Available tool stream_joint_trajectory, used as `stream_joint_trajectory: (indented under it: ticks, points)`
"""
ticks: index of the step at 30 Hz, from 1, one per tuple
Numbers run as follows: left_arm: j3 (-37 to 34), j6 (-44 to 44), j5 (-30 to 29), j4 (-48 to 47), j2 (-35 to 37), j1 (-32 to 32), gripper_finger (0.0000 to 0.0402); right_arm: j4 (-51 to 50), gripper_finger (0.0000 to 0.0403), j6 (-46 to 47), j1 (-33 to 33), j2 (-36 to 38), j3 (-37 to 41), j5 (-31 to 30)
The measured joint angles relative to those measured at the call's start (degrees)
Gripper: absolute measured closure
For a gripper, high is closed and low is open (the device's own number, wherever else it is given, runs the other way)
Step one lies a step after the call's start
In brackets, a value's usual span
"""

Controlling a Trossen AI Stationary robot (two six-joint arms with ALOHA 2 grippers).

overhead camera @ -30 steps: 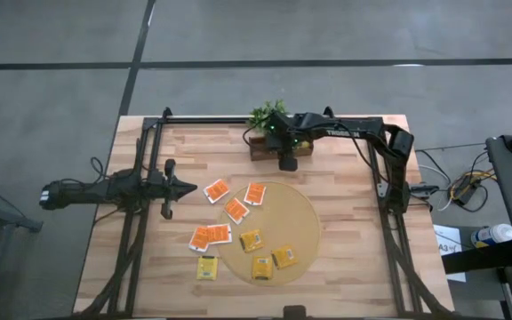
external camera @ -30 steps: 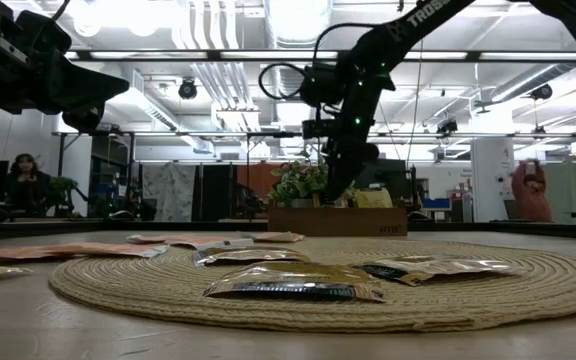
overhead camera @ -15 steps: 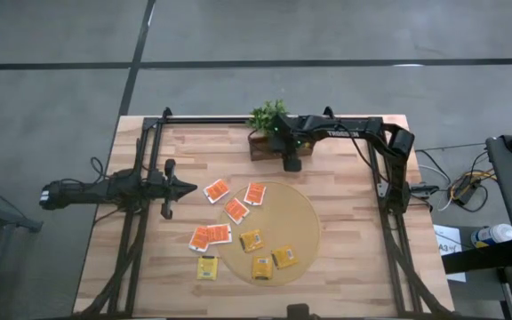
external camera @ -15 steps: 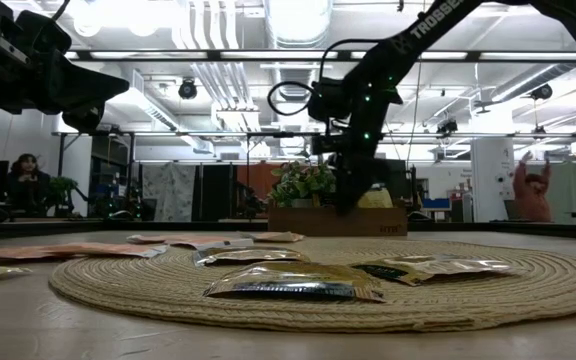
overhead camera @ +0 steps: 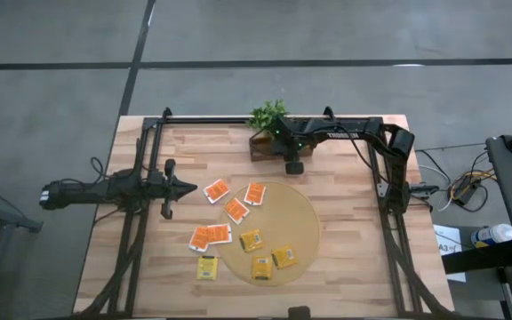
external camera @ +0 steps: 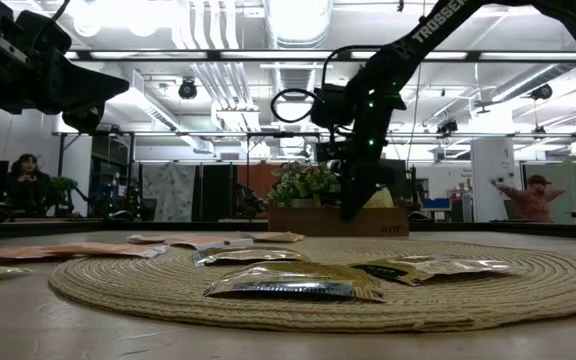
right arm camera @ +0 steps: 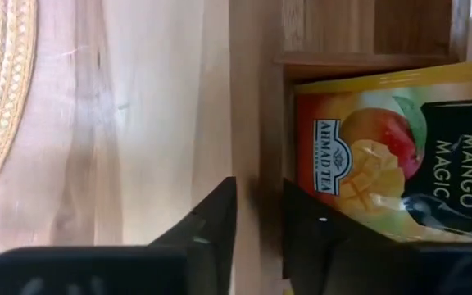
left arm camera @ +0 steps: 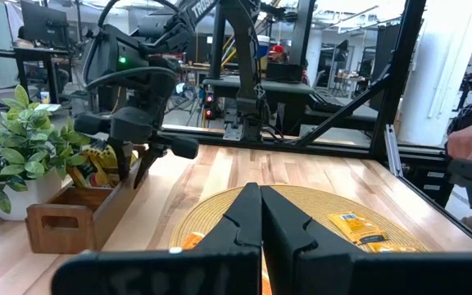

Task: Pick & Place Tea
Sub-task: Adjust the wooden organizer

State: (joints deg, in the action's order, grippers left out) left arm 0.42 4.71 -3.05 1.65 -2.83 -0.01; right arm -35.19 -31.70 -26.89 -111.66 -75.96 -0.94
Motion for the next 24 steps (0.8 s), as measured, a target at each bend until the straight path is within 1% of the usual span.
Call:
stream_joint_trajectory:
  ticks: [4, 7, 12, 16, 24]
  points:
    - [0.00, 0.00, 0.00, 0.00, 0.00, -0.02, 0.0402, -0.14, 0.0363, 0.38, 0.09, 0.00, 0.23, 2.21]
    - [0.00, 0.00, 0.00, 0.00, 0.00, -0.02, 0.0402, -0.15, 0.0379, 1.77, 0.40, 0.00, -0.10, 2.67]
    - [-0.01, 0.00, 0.00, 0.00, 0.00, -0.02, 0.0402, -0.14, 0.0378, 3.28, 1.41, -0.04, -1.48, 3.21]
    - [-0.02, 0.00, 0.00, 0.00, 0.00, -0.07, 0.0402, -0.68, 0.0374, 4.52, 2.48, -0.04, -1.63, 5.47]
    - [-0.01, 0.00, 0.00, 0.00, 0.00, -0.07, 0.0402, -0.81, 0.0373, 8.99, 6.09, -0.04, -1.63, 5.89]
